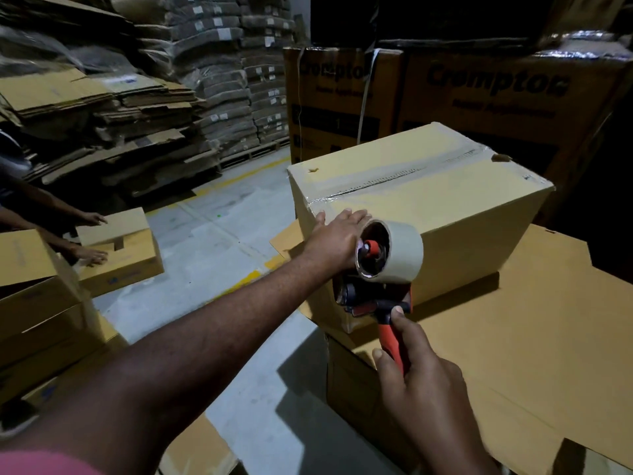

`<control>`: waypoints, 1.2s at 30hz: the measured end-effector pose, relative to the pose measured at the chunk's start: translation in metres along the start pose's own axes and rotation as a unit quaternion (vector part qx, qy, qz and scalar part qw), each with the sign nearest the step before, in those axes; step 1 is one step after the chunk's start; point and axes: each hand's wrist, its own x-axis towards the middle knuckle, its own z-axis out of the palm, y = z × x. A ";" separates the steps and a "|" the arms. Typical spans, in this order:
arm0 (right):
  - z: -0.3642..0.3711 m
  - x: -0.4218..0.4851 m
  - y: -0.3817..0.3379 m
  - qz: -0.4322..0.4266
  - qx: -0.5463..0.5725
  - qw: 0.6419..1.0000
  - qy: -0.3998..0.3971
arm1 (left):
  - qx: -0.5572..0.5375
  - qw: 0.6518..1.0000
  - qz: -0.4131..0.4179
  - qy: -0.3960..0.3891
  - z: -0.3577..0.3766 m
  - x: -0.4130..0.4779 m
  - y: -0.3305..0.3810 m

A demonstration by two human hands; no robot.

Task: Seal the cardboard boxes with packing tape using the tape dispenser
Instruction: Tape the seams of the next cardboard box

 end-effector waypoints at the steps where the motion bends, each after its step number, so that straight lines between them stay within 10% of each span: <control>1: -0.002 0.000 0.000 -0.001 -0.004 1.000 0.003 | 0.000 1.000 0.012 0.006 0.002 0.007 -0.002; 16: -0.044 0.022 0.045 0.108 0.154 0.982 -0.031 | -0.042 0.992 0.050 -0.110 -0.017 0.047 -0.002; 33: -0.121 0.037 0.017 -0.071 0.270 0.960 0.034 | 0.128 0.986 0.003 0.108 0.026 0.020 -0.001; 36: -0.123 0.043 0.014 -0.094 0.294 0.950 0.041 | -0.051 0.988 -0.085 0.122 0.038 0.010 0.011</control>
